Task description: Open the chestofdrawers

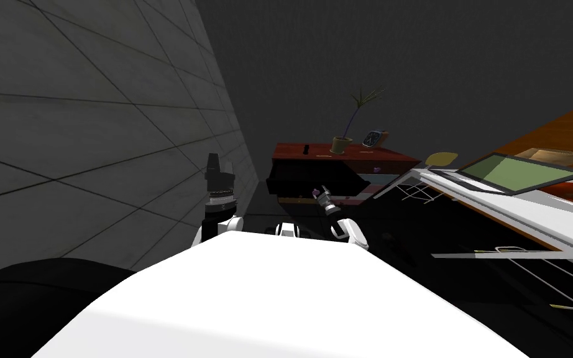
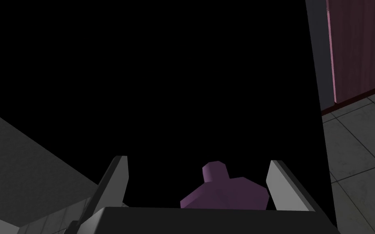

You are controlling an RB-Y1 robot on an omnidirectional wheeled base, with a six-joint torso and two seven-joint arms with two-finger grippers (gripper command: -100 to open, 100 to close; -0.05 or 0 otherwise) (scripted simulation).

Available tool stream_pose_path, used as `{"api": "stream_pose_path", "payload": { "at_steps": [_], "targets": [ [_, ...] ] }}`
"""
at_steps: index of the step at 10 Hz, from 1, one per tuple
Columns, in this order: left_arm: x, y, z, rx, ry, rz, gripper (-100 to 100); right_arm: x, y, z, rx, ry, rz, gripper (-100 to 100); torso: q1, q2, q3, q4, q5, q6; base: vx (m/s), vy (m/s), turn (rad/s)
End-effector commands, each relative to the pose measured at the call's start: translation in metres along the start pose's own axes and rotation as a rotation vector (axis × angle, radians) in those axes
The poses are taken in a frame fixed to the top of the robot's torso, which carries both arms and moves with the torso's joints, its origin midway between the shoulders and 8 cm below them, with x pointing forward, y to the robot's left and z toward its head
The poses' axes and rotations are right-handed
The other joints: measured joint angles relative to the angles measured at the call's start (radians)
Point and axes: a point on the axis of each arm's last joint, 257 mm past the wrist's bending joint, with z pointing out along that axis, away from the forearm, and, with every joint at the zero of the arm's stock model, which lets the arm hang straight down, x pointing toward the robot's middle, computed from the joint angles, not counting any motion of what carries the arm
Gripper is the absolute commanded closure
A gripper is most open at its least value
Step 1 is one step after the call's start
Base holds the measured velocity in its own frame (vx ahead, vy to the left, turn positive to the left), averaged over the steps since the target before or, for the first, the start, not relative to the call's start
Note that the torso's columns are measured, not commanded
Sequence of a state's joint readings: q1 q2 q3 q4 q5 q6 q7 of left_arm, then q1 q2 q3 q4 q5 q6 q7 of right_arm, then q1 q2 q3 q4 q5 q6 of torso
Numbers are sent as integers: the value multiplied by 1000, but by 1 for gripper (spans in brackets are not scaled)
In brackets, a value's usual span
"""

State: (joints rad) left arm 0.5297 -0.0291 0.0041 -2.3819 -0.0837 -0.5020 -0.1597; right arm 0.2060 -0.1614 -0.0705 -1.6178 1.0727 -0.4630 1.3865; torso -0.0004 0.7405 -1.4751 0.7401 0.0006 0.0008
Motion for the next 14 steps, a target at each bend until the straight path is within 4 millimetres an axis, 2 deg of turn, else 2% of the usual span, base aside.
{"api": "stream_pose_path", "payload": {
  "at_steps": [1, 4, 5, 7, 8, 10, 11, 12, 14],
  "targets": [
    [0, 0, 0, 0, 0, 0, 0, 4, -20, 6, 14, 12, 3, -100, 0, 2, 0, 2, 1, 0, -45, 26, 74],
    [0, 0, 0, 0, 0, 0, 0, 6, -28, 8, 20, 18, 4, -100, 0, 7, 1, 7, 3, 0, -35, 11, 34],
    [0, 0, 0, 0, 0, 0, 0, 8, -37, 10, 26, 24, 4, -100, 0, 7, 1, 8, 4, 0, -31, 13, 42],
    [0, 0, 0, 0, 0, 0, 0, 8, -37, 10, 26, 24, 4, -100, 1, 10, 2, 10, 5, 0, -18, 5, 8],
    [0, 0, 0, 0, 0, 0, 0, 10, -46, 13, 34, 29, 1, -100, 1, 10, 2, 11, 4, -1, -21, 11, 62],
    [0, 0, 0, 0, 0, 0, 0, 10, -46, 13, 34, 29, 4, -100, 2, 13, 2, 13, 6, 0, -15, 10, 12],
    [0, 0, 0, 0, 0, 0, 0, 20, -31, 7, 8, 57, -13, -100, 1, 14, 2, 14, 7, 1, 4, 12, 0],
    [0, 0, 0, 0, 0, 0, 0, 23, -28, 5, 3, 64, -14, 0, 1, 11, 3, 10, 5, 0, 3, 10, 3],
    [0, 0, 0, 0, 0, 0, 0, 27, -22, 2, -8, 75, -12, 0, 2, 4, 1, 4, 3, 0, 0, 0, 0]
  ]
}}
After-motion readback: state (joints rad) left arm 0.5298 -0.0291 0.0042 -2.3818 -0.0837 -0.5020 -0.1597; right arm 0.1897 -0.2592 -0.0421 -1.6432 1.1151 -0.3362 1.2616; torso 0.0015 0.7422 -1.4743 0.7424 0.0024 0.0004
